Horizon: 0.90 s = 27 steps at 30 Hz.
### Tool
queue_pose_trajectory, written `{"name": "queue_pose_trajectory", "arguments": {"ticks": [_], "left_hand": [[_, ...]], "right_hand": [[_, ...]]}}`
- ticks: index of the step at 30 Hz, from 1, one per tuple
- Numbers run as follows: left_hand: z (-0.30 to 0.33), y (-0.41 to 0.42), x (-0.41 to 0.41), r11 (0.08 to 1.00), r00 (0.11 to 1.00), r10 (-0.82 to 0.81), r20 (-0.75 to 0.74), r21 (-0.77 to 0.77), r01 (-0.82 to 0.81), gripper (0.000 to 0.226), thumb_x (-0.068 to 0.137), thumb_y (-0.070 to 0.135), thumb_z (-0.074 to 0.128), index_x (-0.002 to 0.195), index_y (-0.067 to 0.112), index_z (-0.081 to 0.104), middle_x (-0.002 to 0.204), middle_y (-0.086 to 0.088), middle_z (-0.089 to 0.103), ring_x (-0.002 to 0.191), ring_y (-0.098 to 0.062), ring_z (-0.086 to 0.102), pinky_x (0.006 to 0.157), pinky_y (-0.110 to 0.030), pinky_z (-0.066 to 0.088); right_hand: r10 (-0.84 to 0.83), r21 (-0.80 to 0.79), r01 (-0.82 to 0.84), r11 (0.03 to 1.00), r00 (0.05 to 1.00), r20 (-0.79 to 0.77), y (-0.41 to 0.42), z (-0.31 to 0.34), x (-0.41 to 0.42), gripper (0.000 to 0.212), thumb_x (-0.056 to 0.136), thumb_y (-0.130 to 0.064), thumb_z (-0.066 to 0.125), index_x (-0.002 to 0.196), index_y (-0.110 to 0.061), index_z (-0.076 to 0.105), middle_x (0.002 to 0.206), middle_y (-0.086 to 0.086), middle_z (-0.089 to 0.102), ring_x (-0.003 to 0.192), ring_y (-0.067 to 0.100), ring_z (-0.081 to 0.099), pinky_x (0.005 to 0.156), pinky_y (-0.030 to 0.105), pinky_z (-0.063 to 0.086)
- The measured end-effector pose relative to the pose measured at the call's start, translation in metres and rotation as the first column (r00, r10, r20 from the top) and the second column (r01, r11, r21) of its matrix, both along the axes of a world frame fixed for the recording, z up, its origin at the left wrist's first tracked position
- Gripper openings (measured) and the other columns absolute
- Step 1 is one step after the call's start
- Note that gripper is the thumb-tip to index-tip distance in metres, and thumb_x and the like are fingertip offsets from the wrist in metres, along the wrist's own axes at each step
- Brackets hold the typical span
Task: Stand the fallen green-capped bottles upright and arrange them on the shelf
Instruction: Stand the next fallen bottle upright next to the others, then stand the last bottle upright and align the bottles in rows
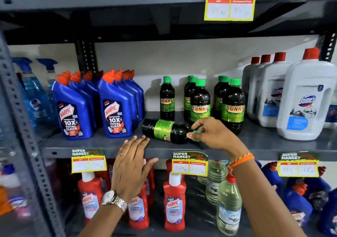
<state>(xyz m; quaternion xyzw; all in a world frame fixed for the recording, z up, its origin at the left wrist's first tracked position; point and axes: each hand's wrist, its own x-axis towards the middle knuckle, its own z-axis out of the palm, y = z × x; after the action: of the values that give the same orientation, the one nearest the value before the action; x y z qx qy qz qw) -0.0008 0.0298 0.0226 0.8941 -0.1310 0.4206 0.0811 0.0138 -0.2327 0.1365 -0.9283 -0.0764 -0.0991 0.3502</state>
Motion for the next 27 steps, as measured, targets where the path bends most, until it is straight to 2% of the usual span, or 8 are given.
{"name": "queue_pose_trajectory", "arguments": {"ticks": [3,6,9,12,14,19,24,27], "left_hand": [[0.003,0.009,0.001,0.999,0.999,-0.007,-0.039,0.041,0.009,0.062,0.098,0.058,0.037,0.135,0.012,0.058,0.135,-0.005,0.064,0.126,-0.025,0.058,0.119,-0.034,0.025],[0.001,0.007,-0.003,1.000,0.997,-0.018,-0.071,0.007,0.018,0.059,0.097,0.057,0.040,0.134,0.015,0.058,0.135,-0.003,0.064,0.124,-0.024,0.059,0.117,-0.035,0.027],[-0.001,0.007,-0.008,1.000,0.997,-0.009,-0.079,-0.010,0.008,0.057,0.096,0.055,0.041,0.133,0.015,0.060,0.134,-0.002,0.064,0.123,-0.023,0.060,0.117,-0.036,0.031],[0.001,0.006,-0.011,1.000,0.996,0.019,-0.087,0.003,-0.019,0.061,0.097,0.057,0.034,0.132,0.015,0.061,0.133,-0.002,0.066,0.123,-0.022,0.062,0.115,-0.037,0.034],[0.004,0.004,-0.011,1.000,0.994,0.021,-0.106,-0.015,-0.023,0.063,0.096,0.058,0.032,0.132,0.015,0.062,0.133,-0.002,0.066,0.124,-0.022,0.062,0.115,-0.037,0.034],[0.004,0.007,-0.007,0.999,0.994,-0.020,-0.107,-0.050,0.015,0.061,0.096,0.056,0.037,0.133,0.014,0.060,0.135,-0.004,0.065,0.126,-0.024,0.060,0.116,-0.038,0.031],[0.000,0.005,-0.005,0.999,0.995,-0.014,-0.100,-0.051,0.009,0.060,0.096,0.056,0.039,0.132,0.013,0.061,0.133,-0.005,0.066,0.124,-0.025,0.061,0.113,-0.040,0.036],[0.000,0.006,-0.002,0.998,0.996,-0.023,-0.086,-0.060,0.018,0.059,0.096,0.055,0.041,0.133,0.013,0.061,0.134,-0.005,0.066,0.124,-0.025,0.061,0.113,-0.040,0.035]], "right_hand": [[-0.052,0.127,0.044,0.991,0.997,0.063,0.008,-0.001,0.003,0.021,0.086,-0.019,0.075,0.102,-0.014,0.062,0.098,0.005,0.062,0.083,0.023,0.063,0.078,0.038,0.057],[-0.112,0.292,0.061,0.954,0.981,0.161,0.015,0.014,0.000,0.012,0.090,-0.006,0.069,0.099,-0.011,0.064,0.108,0.015,0.064,0.073,0.026,0.068,0.074,0.040,0.061],[-0.155,0.156,0.105,0.982,0.923,0.353,0.025,0.044,0.001,0.013,0.090,-0.010,0.068,0.102,-0.012,0.070,0.104,0.014,0.071,0.085,0.026,0.065,0.071,0.024,0.045],[-0.058,-0.026,0.075,0.997,0.909,0.413,0.043,0.081,0.007,0.018,0.091,-0.009,0.065,0.108,-0.010,0.071,0.110,0.015,0.072,0.101,0.028,0.064,0.081,0.025,0.043],[0.012,-0.156,0.054,0.986,0.920,0.391,0.058,0.102,0.015,0.022,0.093,-0.008,0.062,0.114,-0.008,0.069,0.121,0.017,0.069,0.111,0.031,0.062,0.095,0.031,0.044],[0.098,-0.324,0.005,0.946,0.948,0.301,0.083,0.124,0.036,0.028,0.096,-0.012,0.058,0.123,-0.007,0.065,0.127,0.019,0.063,0.111,0.034,0.063,0.092,0.035,0.048],[0.135,-0.421,-0.067,0.905,0.982,0.135,0.090,0.131,0.048,0.041,0.096,-0.018,0.056,0.135,-0.009,0.053,0.136,0.016,0.057,0.121,0.031,0.055,0.098,0.035,0.047],[0.201,-0.354,-0.180,0.918,0.979,0.023,0.088,0.134,0.050,0.053,0.095,-0.009,0.056,0.146,-0.008,0.043,0.140,0.017,0.053,0.125,0.031,0.053,0.106,0.041,0.045]]}}
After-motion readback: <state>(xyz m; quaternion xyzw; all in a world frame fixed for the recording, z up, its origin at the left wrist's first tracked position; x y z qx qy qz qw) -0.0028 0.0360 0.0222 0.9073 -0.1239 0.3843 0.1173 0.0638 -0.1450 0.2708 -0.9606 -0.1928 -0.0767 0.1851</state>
